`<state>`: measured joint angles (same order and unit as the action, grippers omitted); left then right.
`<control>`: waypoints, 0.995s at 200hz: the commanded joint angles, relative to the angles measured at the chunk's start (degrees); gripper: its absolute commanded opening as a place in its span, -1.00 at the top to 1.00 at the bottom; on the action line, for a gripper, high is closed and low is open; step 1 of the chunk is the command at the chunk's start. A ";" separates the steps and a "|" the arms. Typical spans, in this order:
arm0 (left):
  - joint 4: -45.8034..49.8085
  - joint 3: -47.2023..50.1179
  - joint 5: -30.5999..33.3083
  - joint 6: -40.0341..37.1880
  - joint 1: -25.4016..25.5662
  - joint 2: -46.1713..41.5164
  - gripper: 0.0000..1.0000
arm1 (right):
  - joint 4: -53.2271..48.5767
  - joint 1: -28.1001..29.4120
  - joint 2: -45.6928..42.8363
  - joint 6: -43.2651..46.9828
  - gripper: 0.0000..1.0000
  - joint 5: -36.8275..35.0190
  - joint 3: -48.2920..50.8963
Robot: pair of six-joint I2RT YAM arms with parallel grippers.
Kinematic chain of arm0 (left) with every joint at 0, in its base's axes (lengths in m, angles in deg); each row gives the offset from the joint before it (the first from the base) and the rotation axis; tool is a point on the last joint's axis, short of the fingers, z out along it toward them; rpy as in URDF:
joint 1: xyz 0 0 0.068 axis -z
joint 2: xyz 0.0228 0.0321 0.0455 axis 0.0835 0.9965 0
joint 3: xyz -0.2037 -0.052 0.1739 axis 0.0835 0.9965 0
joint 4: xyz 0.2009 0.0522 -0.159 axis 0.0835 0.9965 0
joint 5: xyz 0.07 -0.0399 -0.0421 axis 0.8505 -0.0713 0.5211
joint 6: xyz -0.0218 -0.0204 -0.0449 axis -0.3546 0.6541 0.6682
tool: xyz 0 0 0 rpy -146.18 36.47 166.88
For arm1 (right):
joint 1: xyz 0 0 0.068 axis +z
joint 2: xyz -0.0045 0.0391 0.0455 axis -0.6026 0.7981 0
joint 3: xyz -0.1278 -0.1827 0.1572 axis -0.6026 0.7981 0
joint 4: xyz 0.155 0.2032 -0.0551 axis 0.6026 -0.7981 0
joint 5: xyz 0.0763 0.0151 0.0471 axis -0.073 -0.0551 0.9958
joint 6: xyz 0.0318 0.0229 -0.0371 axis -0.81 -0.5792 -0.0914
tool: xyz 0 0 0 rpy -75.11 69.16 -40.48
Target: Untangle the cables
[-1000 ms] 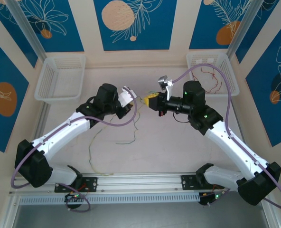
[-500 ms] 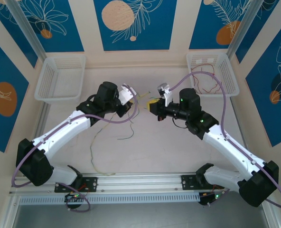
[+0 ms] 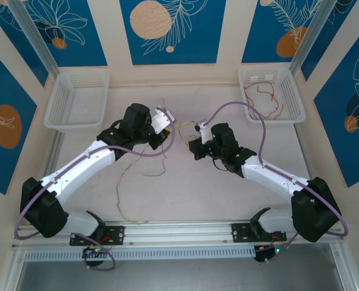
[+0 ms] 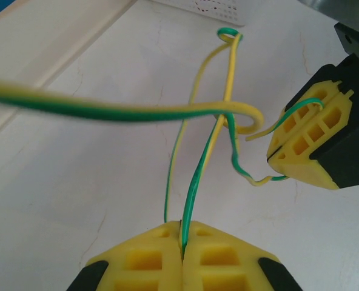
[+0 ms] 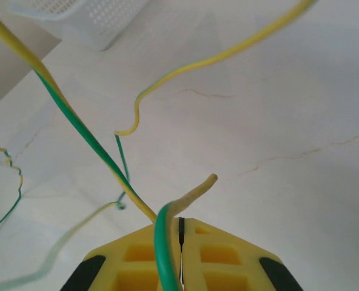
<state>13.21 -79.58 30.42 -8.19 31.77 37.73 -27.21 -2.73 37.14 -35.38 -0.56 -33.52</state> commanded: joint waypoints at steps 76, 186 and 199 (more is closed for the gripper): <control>-1.10 -0.47 -1.70 0.76 0.33 -2.17 1.00 | -3.82 0.86 -12.56 0.89 -0.22 -0.91 -0.36; -0.96 1.48 -1.98 -0.54 0.27 -4.03 1.00 | -29.38 -6.96 -19.49 1.63 -0.56 5.97 -23.24; -0.73 1.45 -2.12 -0.56 0.31 -3.88 1.00 | -30.32 -7.71 -16.87 0.61 -0.60 7.78 -26.71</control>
<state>13.15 -78.75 29.92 -8.06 31.77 35.32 -50.60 -9.48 17.42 -33.81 3.22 -53.70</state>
